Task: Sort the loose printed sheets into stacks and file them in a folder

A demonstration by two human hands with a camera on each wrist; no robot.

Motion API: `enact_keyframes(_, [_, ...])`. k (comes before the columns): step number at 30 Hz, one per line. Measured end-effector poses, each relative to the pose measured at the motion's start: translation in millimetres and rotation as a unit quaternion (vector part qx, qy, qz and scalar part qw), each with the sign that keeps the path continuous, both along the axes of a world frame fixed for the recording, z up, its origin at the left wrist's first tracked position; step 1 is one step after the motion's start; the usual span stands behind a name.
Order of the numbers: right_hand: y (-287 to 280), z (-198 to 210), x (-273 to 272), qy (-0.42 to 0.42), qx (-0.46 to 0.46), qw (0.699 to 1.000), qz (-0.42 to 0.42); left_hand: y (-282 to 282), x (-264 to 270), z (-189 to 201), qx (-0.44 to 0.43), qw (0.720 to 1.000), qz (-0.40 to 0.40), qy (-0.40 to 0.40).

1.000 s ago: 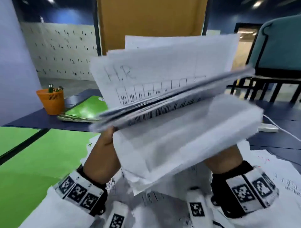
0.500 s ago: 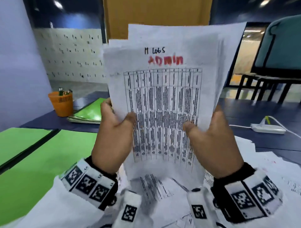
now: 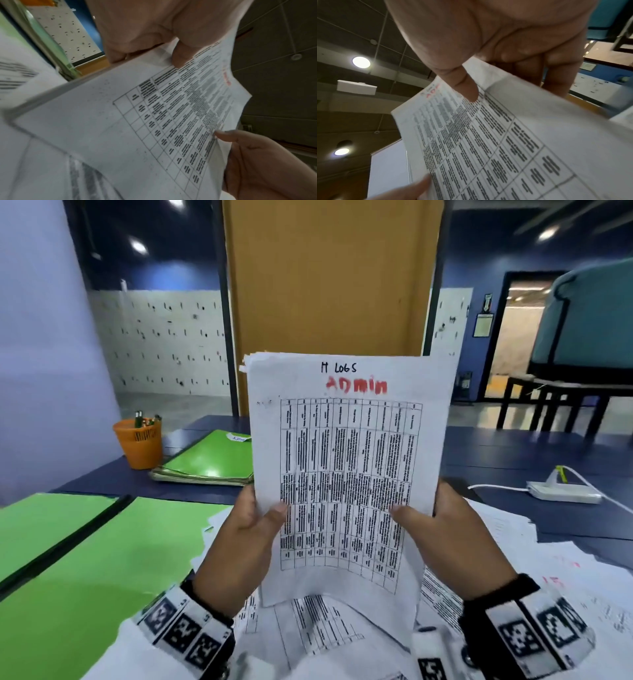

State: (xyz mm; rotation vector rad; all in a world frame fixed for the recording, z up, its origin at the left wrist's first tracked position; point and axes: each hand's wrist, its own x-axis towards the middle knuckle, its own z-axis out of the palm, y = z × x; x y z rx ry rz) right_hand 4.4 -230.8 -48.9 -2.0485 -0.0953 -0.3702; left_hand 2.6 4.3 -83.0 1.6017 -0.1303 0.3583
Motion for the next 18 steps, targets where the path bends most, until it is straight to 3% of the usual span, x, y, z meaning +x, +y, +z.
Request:
enact_keyframes(7, [-0.5, -12.3, 1.8, 0.014, 0.049, 0.998, 0.026, 7.6, 10.1, -13.7, -0.074, 0.995, -0.013, 0.068])
enact_keyframes(11, [1.2, -21.3, 5.1, 0.026, 0.025, 0.998, 0.055, 9.1, 12.6, -21.4, -0.039, 0.996, -0.028, 0.080])
enact_keyframes(15, [-3.9, -24.1, 6.5, -0.038, 0.034, 0.997, 0.052, 8.6, 17.6, -14.6, 0.009, 0.999, 0.002, 0.050])
enact_keyframes(18, [-12.0, -13.9, 0.1, -0.088, 0.067, 0.994, 0.022, 2.9, 19.3, 5.8, 0.015, 0.999, -0.018, 0.033])
